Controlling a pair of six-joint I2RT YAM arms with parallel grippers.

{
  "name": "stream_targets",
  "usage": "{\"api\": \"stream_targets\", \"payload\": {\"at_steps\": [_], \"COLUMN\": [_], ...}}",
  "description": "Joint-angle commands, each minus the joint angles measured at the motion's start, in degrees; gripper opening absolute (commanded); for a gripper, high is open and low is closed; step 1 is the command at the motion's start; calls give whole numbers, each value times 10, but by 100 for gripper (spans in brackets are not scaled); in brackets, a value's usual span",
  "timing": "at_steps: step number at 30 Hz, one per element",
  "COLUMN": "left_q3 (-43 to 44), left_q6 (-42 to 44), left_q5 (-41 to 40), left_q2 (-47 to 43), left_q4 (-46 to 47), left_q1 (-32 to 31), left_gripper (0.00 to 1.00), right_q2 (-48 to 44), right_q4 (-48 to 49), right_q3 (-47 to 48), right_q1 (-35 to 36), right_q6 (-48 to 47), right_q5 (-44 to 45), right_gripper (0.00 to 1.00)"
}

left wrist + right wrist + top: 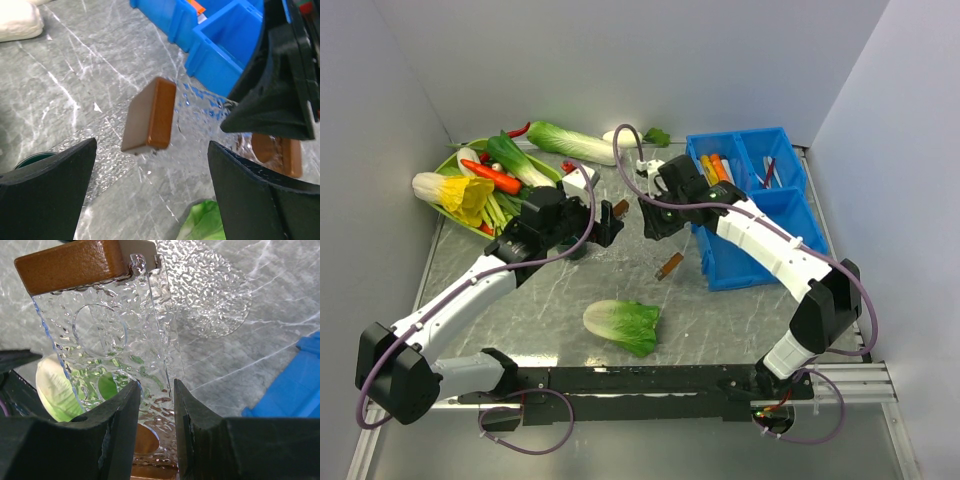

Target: Prepare toiletry sets of a toothbrush and toothpaste on the tray

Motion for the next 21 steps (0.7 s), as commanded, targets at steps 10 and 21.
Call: {"api": "stream_targets", "payload": {"at_steps": [10,21], "left_q3": [13,19], "left_q6": [19,25], "left_q5": [-24,-24], "left_q2": [15,25], "left_q4": [6,-4], "left_q1": [-8,-13], "left_gripper": [98,89], "right_q2": [-6,-6], "right_q4": [-2,-16], "right_q3": [35,51], "right_q1": [32,48], "right_q6": [-10,-18], "right_q5": [9,19], "right_gripper": [0,0]}}
